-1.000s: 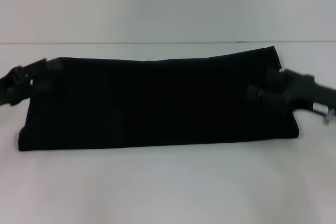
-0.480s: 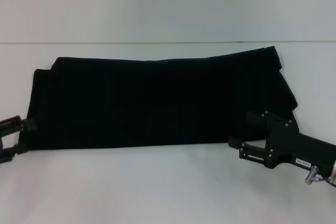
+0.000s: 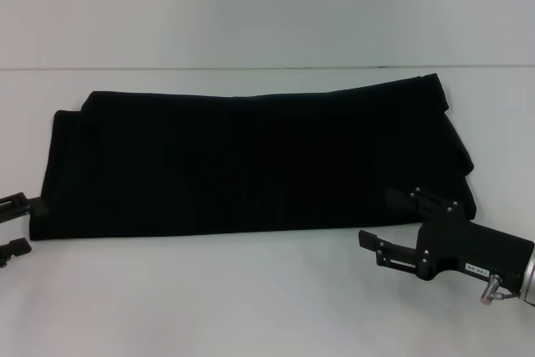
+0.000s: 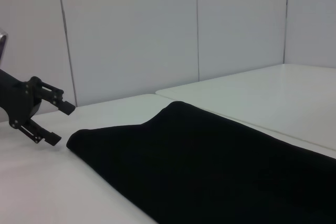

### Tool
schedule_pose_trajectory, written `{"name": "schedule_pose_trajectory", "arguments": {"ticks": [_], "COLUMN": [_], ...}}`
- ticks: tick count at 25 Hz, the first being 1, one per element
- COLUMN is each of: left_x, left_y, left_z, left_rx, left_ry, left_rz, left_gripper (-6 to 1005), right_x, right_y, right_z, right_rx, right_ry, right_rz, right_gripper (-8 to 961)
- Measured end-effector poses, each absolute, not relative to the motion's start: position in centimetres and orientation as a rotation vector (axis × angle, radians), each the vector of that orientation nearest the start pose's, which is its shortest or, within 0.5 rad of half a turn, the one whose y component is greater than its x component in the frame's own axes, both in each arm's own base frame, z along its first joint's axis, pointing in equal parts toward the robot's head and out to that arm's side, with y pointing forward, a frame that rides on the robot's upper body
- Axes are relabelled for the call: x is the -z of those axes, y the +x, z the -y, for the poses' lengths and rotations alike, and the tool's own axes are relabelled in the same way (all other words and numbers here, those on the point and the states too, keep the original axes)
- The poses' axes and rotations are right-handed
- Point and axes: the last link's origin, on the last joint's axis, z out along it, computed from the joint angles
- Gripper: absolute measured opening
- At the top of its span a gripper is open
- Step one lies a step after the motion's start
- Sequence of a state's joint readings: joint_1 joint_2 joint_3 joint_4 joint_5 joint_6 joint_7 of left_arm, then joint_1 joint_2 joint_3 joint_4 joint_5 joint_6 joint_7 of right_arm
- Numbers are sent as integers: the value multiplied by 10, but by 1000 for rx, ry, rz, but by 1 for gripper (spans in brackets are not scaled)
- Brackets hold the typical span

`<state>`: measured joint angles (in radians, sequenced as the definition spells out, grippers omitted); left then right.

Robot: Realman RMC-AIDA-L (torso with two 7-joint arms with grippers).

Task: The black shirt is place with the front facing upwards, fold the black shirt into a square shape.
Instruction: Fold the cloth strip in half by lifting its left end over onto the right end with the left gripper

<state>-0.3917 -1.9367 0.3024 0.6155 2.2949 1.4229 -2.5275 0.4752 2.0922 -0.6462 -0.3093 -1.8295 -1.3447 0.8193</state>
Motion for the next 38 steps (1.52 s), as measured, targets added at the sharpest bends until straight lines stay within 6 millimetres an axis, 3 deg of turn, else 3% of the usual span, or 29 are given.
{"name": "schedule_pose_trajectory", "arguments": {"ticks": [29,38], "left_x": [-75,-64], "left_y": [-399,-388], "left_z": [-304,-323], "left_rx": [-970,-945], "left_ry": [1820,1869], "left_rz": [-2902,-2877], "left_gripper": [837,837], "right_x": [52,52], "right_y": [301,301], "right_z": [-302,-303], "right_rx": [-687,-688], "right_ry": [-2520,-2520], "right_rz": [-438,-441], "right_gripper": [859,860]}}
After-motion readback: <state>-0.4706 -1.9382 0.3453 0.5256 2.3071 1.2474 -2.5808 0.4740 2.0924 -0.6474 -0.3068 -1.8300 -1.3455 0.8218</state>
